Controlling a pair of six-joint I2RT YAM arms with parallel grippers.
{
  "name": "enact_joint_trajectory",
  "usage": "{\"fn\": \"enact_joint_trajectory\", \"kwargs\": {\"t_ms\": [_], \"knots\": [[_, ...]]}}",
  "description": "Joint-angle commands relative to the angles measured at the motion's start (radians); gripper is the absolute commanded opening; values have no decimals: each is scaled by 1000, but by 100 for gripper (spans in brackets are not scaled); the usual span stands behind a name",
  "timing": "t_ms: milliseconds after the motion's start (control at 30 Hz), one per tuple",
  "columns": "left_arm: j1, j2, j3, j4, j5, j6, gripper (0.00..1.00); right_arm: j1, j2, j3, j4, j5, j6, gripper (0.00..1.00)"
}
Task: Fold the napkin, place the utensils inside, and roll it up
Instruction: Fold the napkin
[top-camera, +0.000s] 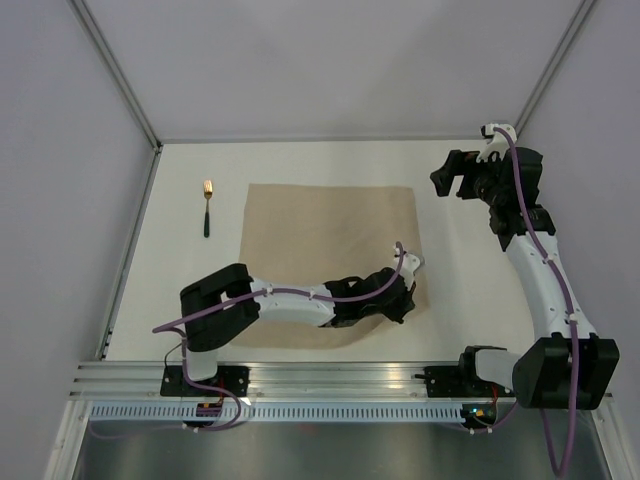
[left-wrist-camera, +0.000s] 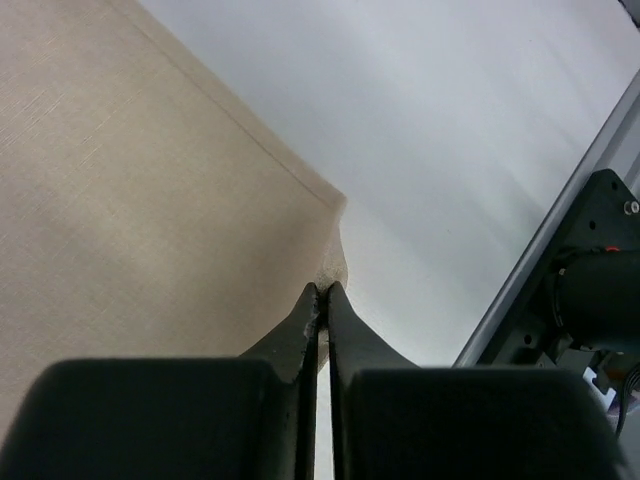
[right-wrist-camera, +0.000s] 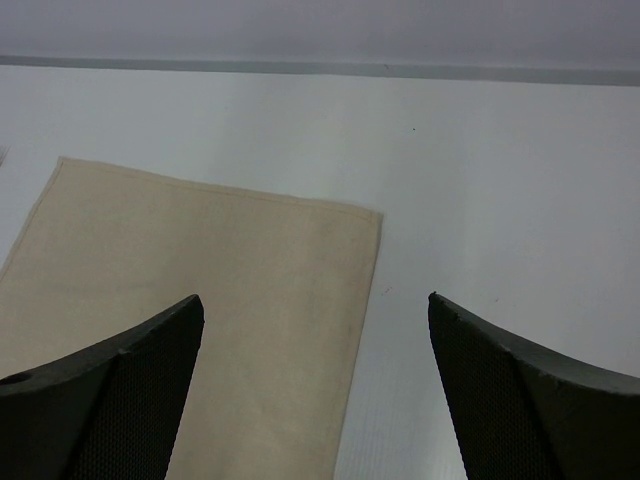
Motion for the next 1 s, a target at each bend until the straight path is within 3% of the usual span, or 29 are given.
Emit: {"fn": "enact_joint_trajectory", "kwargs": {"t_ms": [0, 433, 967], "knots": [[60, -61, -39, 65, 63, -100, 2, -2, 18, 42, -27, -13, 9, 98], [399, -190, -151, 10, 102, -153, 2, -2, 75, 51, -53, -89, 9, 98], [794, -214, -95, -166, 210, -75, 2, -2, 107, 53, -65, -140, -5, 98]]}}
